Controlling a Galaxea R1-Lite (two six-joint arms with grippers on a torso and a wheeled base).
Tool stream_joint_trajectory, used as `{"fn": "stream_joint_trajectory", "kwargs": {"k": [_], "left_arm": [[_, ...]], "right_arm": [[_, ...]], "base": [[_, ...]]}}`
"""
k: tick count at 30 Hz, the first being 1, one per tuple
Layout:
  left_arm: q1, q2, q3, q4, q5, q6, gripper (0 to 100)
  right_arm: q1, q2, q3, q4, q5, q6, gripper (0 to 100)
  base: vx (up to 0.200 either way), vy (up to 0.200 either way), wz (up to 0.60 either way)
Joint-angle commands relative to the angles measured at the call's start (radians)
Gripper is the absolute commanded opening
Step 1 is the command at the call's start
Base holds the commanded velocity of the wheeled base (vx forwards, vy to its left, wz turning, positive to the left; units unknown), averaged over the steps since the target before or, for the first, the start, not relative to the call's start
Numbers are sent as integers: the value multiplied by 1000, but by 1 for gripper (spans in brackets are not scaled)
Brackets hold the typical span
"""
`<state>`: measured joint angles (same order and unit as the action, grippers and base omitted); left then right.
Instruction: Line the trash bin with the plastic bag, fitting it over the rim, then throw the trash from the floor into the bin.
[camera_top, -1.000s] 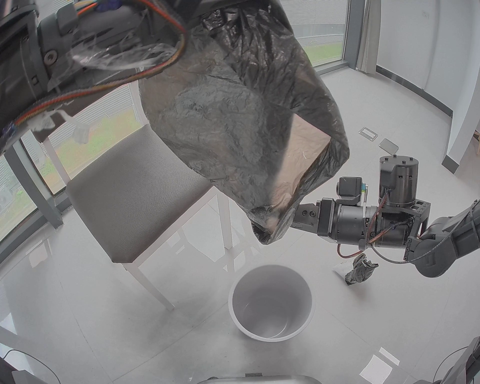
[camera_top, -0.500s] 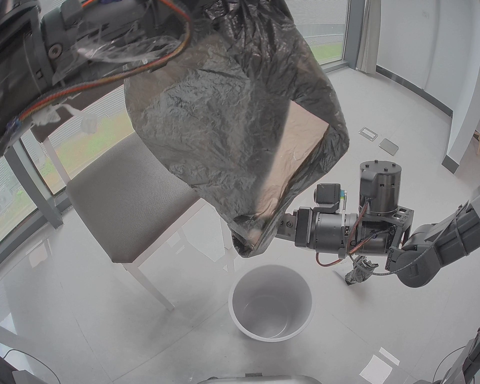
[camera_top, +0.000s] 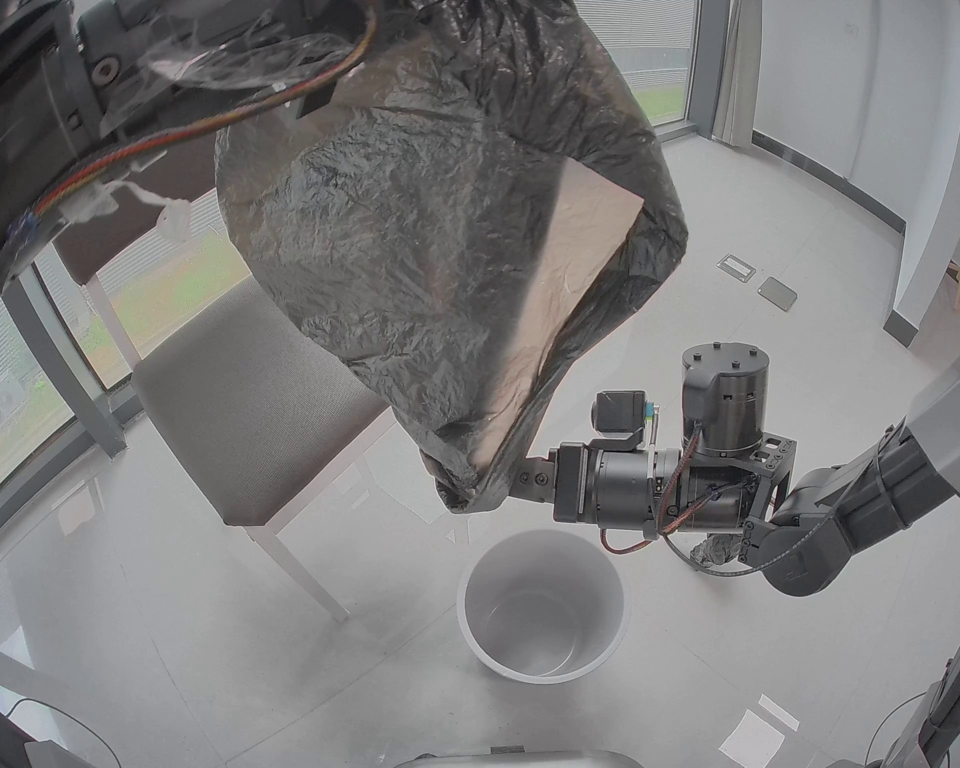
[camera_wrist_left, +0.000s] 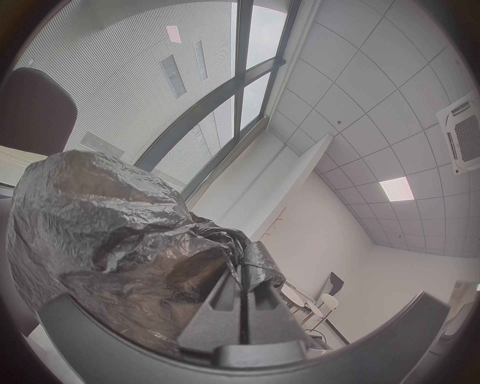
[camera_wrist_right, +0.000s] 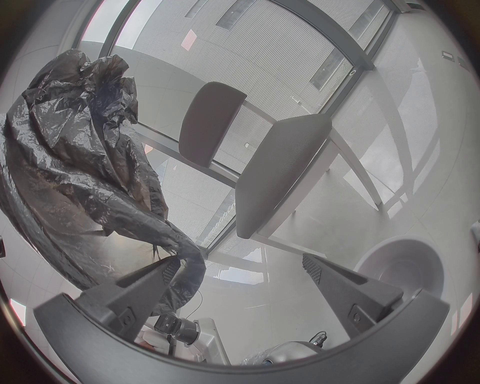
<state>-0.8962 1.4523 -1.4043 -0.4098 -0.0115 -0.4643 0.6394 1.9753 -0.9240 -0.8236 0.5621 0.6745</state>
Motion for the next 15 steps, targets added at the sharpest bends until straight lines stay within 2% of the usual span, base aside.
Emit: {"fn": "stream_joint_trajectory", "kwargs": {"k": [1, 10, 11, 15], "left_arm": [[-3, -4, -10, 0, -1, -1, 0], [-17, -4, -25, 0, 18, 1, 0], [-21, -4, -25, 0, 22, 1, 0], [-23, -4, -25, 0, 27, 1, 0]], "right_arm": [[8, 5, -1, 0, -1, 0, 100], [10, 4, 10, -45, -1, -4, 100], [10, 4, 8, -45, -1, -4, 0], [8, -3, 11, -43, -1, -4, 0]], "base": [[0, 0, 0], [0, 0, 0], [0, 0, 0], [0, 0, 0]]}}
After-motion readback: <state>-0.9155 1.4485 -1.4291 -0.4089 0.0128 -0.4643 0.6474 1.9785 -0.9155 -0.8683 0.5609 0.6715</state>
